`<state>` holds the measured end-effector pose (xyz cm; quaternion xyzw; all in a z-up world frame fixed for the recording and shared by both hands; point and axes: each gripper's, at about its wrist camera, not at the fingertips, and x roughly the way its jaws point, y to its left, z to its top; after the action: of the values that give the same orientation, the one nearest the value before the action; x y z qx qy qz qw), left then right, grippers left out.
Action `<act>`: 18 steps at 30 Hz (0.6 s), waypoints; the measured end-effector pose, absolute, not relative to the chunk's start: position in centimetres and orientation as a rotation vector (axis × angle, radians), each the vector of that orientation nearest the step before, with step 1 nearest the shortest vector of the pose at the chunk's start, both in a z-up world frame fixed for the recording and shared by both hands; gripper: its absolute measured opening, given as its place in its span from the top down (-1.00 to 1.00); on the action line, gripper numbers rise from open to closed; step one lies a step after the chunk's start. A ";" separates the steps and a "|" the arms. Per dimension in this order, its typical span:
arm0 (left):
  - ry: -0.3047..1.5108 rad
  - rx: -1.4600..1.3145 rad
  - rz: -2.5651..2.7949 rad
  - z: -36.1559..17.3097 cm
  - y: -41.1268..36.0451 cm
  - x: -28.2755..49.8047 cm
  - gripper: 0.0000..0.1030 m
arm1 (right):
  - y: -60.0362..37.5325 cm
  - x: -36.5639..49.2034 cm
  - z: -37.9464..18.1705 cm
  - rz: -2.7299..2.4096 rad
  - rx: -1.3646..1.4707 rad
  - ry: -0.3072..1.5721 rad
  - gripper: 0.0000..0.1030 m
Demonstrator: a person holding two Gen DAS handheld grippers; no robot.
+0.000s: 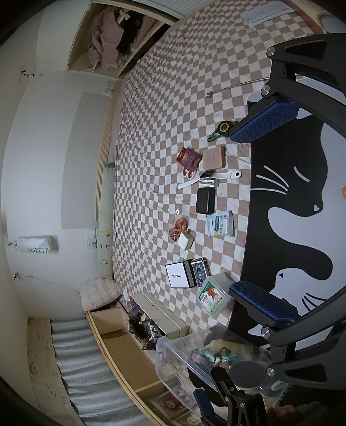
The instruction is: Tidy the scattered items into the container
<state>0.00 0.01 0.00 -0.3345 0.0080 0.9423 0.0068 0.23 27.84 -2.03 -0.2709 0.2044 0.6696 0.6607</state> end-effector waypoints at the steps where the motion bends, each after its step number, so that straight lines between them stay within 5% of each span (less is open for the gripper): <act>1: 0.019 -1.047 2.946 0.0 0.0 0.0 -1.00 | 27.8 0.2 -2.0 1.515 -0.613 0.462 -1.00; 18: 0.026 -1.042 2.937 -0.2 0.0 0.1 -1.00 | 27.5 -0.4 -2.3 1.517 -0.616 0.450 -1.00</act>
<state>0.12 0.01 -0.24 -0.3342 0.0085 0.9424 0.0127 -0.35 27.52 -2.30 -0.2724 0.1991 0.6705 0.6607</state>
